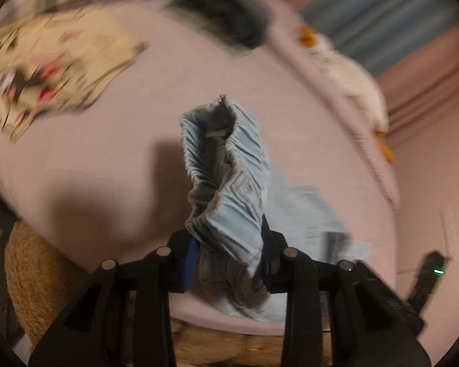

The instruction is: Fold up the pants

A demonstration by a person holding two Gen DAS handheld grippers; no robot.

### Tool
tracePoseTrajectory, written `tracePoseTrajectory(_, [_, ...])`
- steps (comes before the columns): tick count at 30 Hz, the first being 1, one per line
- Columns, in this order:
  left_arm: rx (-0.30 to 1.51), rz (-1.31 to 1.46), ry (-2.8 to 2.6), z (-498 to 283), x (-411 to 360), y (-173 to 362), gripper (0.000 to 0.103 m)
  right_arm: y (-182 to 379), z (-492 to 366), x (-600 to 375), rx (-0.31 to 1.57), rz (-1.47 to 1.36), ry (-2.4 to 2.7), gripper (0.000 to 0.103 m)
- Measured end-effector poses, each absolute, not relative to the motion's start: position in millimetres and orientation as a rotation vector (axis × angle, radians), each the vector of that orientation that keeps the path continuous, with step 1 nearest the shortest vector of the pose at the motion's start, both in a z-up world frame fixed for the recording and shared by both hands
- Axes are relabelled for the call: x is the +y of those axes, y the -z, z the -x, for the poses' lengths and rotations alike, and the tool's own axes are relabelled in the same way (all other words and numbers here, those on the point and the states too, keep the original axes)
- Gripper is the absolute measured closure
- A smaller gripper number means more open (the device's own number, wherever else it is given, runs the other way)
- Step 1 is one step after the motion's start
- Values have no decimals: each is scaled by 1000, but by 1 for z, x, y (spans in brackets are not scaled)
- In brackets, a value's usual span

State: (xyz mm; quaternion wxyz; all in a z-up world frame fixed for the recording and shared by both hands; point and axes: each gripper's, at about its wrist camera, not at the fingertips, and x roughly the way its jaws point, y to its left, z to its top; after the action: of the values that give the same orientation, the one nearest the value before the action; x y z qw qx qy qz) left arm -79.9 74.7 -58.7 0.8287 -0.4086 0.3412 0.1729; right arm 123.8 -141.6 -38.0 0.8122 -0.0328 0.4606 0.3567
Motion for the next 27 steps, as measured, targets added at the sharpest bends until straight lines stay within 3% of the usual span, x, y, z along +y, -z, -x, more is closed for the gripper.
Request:
tracePoseTrajectory(6, [670,690,-143,38,22,-3,71,32,-131,-170,954,-10,-721,19])
tracePoseTrajectory(13, [699,555,70,-26,-47,-21,71,29,-139,-211,928,-105,-643,19])
tracePoseTrajectory(27, [929,573,321,-122,-119,61,68,52,-138,-286,969,-243,-448,19])
